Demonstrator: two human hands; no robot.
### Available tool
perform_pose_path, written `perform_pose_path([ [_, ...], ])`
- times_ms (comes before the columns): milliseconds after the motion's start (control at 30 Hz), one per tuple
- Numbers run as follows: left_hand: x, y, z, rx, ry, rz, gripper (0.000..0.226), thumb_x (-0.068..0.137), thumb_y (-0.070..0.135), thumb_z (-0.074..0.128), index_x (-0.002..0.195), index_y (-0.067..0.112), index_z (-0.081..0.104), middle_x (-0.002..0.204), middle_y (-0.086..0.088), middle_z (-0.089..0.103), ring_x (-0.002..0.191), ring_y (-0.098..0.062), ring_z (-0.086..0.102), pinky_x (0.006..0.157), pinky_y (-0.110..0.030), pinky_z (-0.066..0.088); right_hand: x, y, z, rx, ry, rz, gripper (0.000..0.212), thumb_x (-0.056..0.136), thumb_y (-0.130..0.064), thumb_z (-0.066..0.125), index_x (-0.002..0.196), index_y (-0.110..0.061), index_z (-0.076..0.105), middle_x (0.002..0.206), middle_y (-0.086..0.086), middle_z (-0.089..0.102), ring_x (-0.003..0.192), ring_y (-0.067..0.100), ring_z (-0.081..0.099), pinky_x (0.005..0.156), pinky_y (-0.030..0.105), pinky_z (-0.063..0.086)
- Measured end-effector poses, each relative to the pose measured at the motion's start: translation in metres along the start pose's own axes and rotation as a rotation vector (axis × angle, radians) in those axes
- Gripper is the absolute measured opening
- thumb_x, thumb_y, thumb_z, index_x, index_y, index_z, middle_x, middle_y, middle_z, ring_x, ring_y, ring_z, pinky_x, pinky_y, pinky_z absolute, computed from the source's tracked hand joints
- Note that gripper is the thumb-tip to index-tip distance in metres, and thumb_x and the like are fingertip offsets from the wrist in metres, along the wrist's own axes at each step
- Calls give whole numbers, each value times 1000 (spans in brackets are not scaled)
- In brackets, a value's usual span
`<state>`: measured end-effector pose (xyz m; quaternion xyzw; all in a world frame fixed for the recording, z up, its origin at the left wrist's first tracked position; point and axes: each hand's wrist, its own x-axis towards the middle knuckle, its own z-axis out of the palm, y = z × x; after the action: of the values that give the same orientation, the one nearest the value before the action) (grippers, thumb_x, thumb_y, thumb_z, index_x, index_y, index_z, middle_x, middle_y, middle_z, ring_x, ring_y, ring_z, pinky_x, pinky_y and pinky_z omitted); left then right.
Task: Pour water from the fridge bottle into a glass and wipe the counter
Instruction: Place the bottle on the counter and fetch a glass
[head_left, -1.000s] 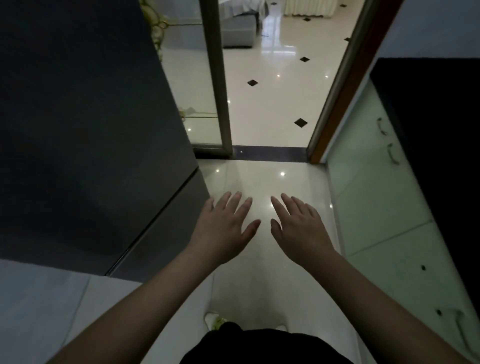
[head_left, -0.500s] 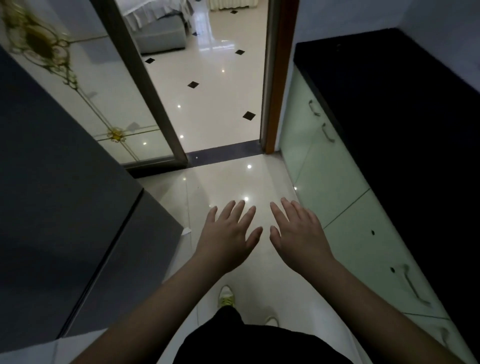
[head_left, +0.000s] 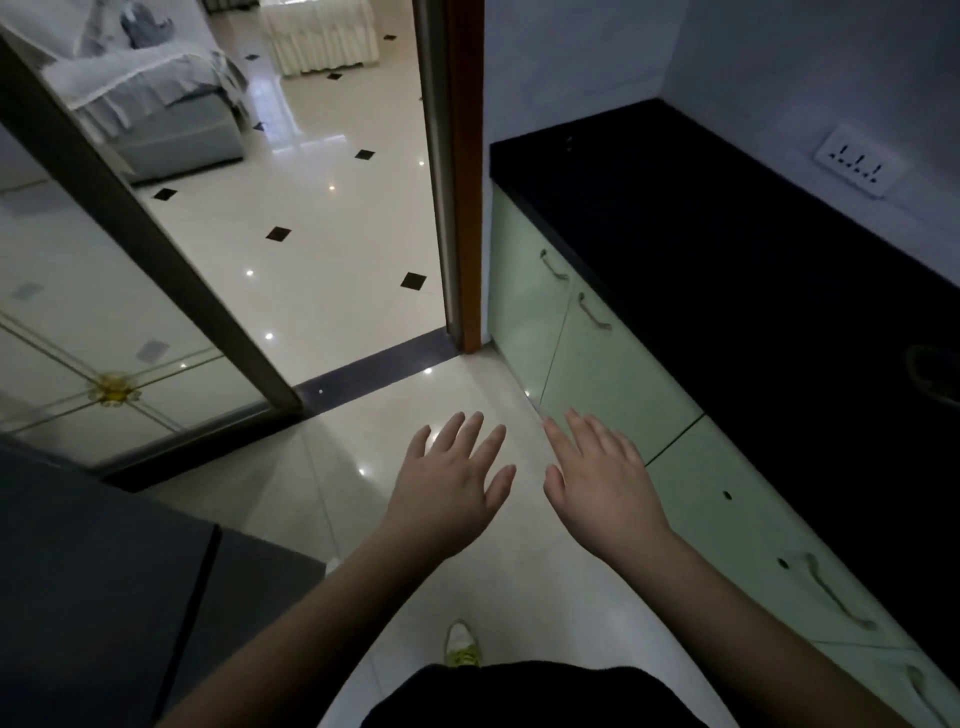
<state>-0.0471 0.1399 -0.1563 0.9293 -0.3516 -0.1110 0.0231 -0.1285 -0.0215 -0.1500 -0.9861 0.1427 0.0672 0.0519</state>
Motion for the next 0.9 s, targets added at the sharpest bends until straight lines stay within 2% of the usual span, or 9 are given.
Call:
perform_pose_path([
  [67,15,-12,-6,22,21,36,61,100,59,13,156,33,13,164,2,13,151,-18,6,120,-43,6,13,-7,-4,15,22,59,56,90,-35,34,142,-20,47,146,9,48,134,27,45,108,45,36],
  [133,30,-21,-13,32,21,63,61,100,59,13,156,33,12,164,2,12,152,-18,6,121,-43,7,25,-9,-6,27,36,88,55,88,-34,38,139,-19,50,143,9,51,132,28,48,106,46,38],
  [233,51,-29,-21,30,11,97,62,100,59,11,156,33,11,165,2,10,152,-19,5,122,-45,8,40,-8,-10,31,35,97,55,95,-32,40,148,-20,37,153,8,38,141,26,34,114,44,27],
  [367,81,-34,-28,38,24,130,62,100,59,13,156,32,13,164,1,12,152,-20,6,121,-45,7,66,-1,-16,36,36,133,60,91,-34,30,149,-20,35,154,9,36,142,26,33,114,45,26],
  [567,141,-31,-42,59,28,164,62,100,59,11,156,32,12,164,1,12,152,-20,5,122,-46,7,112,26,-17,58,12,133,58,99,-35,27,155,-24,14,162,5,16,148,22,14,120,41,13],
  [900,253,-23,-73,63,33,187,62,99,61,12,155,34,12,164,3,14,151,-19,5,121,-46,6,208,79,-41,93,29,149,59,100,-36,29,155,-25,10,162,3,12,149,20,10,119,39,9],
])
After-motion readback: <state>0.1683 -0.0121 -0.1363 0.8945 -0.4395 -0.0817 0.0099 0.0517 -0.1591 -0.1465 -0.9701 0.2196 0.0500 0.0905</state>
